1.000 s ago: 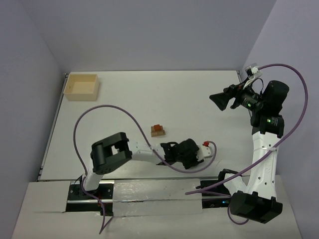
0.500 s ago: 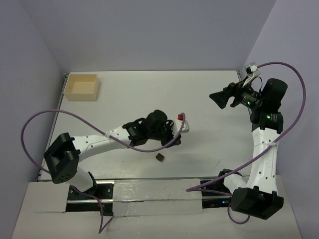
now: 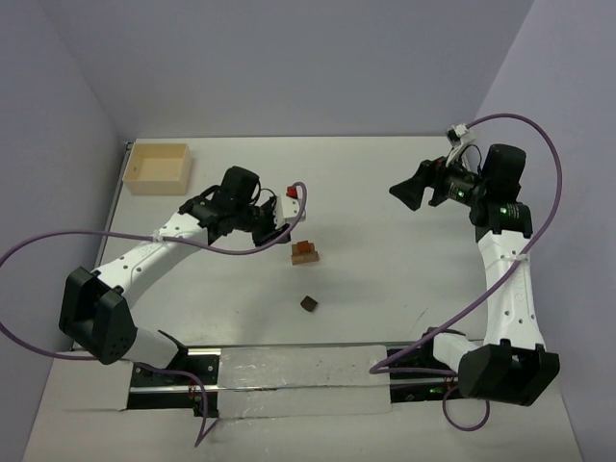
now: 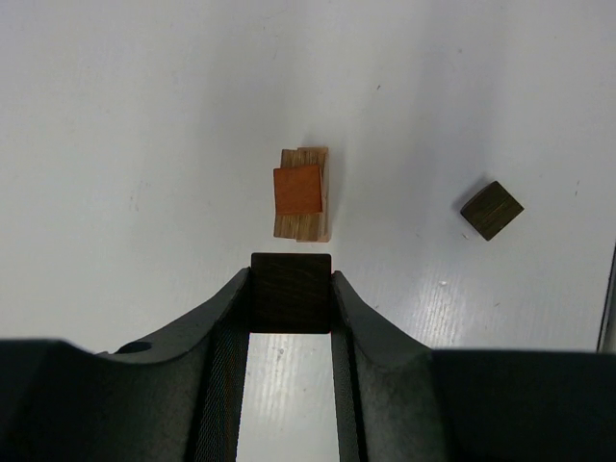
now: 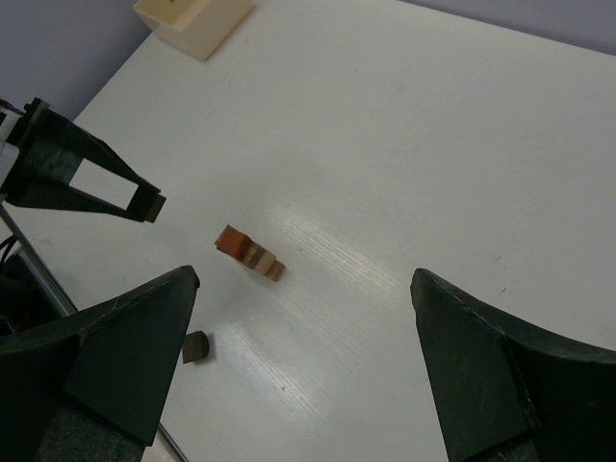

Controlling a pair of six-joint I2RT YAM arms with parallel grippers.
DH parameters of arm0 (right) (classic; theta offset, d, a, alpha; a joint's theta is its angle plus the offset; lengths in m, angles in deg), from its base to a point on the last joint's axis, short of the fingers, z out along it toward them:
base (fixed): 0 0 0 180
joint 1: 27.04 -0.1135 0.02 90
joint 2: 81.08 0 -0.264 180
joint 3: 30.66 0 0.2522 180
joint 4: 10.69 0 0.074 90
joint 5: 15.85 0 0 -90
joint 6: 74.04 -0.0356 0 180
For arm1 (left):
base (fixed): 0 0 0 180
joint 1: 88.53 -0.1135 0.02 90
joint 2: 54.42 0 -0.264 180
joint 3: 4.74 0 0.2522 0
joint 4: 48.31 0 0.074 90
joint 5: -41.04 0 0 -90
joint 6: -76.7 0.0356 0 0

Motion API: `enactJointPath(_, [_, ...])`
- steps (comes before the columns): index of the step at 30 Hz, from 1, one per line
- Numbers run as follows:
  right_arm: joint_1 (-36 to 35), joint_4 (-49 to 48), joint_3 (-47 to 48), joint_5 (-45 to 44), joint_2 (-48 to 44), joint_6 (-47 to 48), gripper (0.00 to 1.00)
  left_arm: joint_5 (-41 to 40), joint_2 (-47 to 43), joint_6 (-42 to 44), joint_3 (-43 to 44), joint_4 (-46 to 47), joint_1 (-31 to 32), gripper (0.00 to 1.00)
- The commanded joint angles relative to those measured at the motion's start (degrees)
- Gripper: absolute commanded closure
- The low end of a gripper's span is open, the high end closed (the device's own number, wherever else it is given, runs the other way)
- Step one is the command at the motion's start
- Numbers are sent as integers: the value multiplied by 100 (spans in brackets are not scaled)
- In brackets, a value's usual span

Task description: Build the wood block tower

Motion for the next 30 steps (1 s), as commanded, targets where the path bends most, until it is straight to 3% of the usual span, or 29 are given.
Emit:
enactJointPath(1, [-64, 102, 353, -184, 110, 203, 0, 394, -86, 833, 50, -162, 0, 100])
enactJointPath(7, [-81, 45, 363, -130, 187, 165, 0, 334, 164, 981, 39, 83, 0, 98])
enactJointPath(16, [-196, 195, 498, -346, 285, 253, 0, 232, 745, 112, 355, 592, 54, 97])
enactJointPath(30, [-591, 380, 471, -738, 284, 516, 0, -129, 1363, -105, 667, 745, 325, 89])
